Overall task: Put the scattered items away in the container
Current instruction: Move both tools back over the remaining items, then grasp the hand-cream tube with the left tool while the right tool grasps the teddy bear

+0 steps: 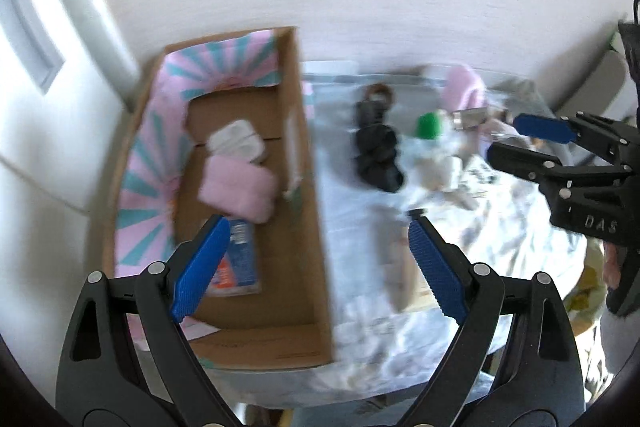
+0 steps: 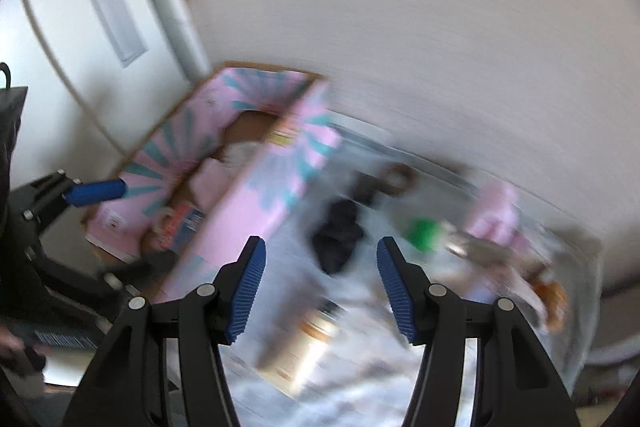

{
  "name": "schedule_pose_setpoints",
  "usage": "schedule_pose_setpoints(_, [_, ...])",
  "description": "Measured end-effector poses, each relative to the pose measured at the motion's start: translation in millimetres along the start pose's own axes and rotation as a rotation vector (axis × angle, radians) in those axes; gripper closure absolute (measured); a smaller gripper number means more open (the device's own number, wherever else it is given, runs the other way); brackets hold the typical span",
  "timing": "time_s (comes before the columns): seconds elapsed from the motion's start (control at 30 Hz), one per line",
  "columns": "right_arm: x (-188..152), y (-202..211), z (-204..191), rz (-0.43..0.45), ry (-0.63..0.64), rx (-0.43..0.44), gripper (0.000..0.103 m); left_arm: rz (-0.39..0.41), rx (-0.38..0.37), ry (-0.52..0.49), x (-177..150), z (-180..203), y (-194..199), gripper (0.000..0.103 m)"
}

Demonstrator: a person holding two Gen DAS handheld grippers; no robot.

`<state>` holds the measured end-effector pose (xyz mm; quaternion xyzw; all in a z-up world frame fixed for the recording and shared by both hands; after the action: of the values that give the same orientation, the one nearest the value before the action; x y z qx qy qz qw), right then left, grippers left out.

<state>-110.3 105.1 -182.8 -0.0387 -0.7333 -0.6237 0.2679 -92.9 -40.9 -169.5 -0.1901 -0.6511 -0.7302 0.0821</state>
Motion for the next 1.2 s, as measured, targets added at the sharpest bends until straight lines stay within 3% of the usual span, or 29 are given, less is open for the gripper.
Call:
schedule_pose_setpoints(0.17, [-32.5, 18.4, 59.4, -0.006, -0.112, -0.076, 0.049, -0.040, -0.037, -0.083, -1.1, 49.3, -8.5, 0.007])
schedule_pose_setpoints(0.4, [-72.8, 26.1, 124.2, -0.031, -0.192, -0.165, 0.049, -0.130, 0.047, -0.101, -10.8, 93.9, -59.7, 0.004])
schedule_pose_setpoints(0.6, [-87.0, 7.1, 163.1, -0.081, -0.164, -0.219, 0.049, -0.143, 0.082, -0.048, -22.7, 99.6, -98.8, 0.004])
schedule_pose_setpoints(0.9, [-83.9, -46.1, 199.5, -0.160, -0.055, -0.240, 0.049, -0.203, 0.047, 0.090, -36.5, 87.2, -138.4, 0.004])
schedule_pose_setpoints(1.2, [-75.8, -68.1, 208.7, -0.142, 0.025, -0.250, 0.049, -0.195, 0.080, 0.153, -36.0, 77.9, -149.7, 0.007])
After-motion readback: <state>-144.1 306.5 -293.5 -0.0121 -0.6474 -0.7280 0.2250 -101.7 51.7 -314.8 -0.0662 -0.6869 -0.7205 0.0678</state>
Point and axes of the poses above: each gripper's, at about its wrist camera, not at the fingertips, and y roughly against the way its jaws point, z to its right, x to its top, the point moved 4 cm from there along -y, roughly the way its jaws point, and after that the axes turned 6 degrees about -z, right-handed, at the moved point
